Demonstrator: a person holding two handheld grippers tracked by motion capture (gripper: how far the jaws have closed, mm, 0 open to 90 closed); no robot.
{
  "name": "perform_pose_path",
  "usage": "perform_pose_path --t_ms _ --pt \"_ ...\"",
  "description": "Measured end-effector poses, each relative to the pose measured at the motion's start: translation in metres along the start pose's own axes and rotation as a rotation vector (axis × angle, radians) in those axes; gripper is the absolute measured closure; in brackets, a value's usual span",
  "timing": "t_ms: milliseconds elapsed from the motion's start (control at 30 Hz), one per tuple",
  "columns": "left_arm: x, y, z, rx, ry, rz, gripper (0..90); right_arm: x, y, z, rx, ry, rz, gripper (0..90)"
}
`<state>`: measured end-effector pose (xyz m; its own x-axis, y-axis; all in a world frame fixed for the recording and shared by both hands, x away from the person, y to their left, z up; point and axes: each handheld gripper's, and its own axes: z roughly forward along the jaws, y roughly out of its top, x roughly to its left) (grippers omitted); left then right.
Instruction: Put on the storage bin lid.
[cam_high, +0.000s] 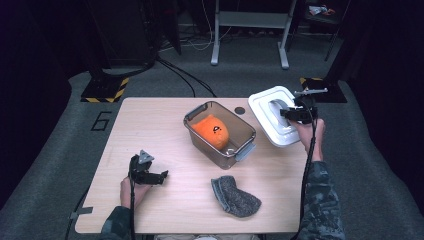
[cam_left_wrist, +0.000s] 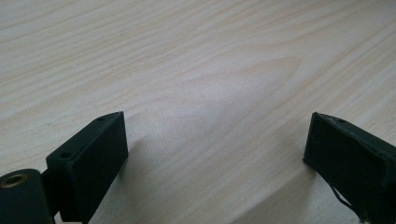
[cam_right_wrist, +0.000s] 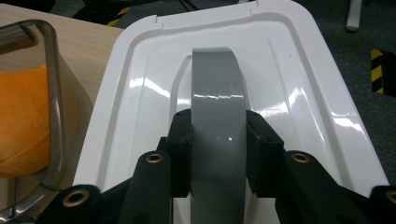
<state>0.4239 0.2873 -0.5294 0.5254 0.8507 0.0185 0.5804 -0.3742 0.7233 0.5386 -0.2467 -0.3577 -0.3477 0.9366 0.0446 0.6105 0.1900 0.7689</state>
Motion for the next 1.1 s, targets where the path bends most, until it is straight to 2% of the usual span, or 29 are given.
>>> perform_pose_path --t_ms 100,200,433,900,1100 --pt "0.000 0.000 0.000 0.000 0.000 -0.003 5.8 0.004 0.005 -0.006 -0.014 0.013 0.006 66.5" --pt "0.000 0.000 0.000 0.001 0.000 0.002 5.8 0.009 0.010 -0.011 -0.009 0.021 -0.014 66.5" --pt "0.000 0.000 0.000 0.001 0.000 0.001 5.8 0.025 0.019 -0.016 -0.013 0.075 -0.029 66.5" --pt "0.000 0.000 0.000 0.000 0.000 0.001 5.8 0.056 0.026 -0.012 -0.017 0.148 -0.063 66.5" --pt "0.000 0.000 0.000 0.001 0.000 0.001 5.8 0.073 0.027 -0.008 -0.020 0.186 -0.077 66.5"
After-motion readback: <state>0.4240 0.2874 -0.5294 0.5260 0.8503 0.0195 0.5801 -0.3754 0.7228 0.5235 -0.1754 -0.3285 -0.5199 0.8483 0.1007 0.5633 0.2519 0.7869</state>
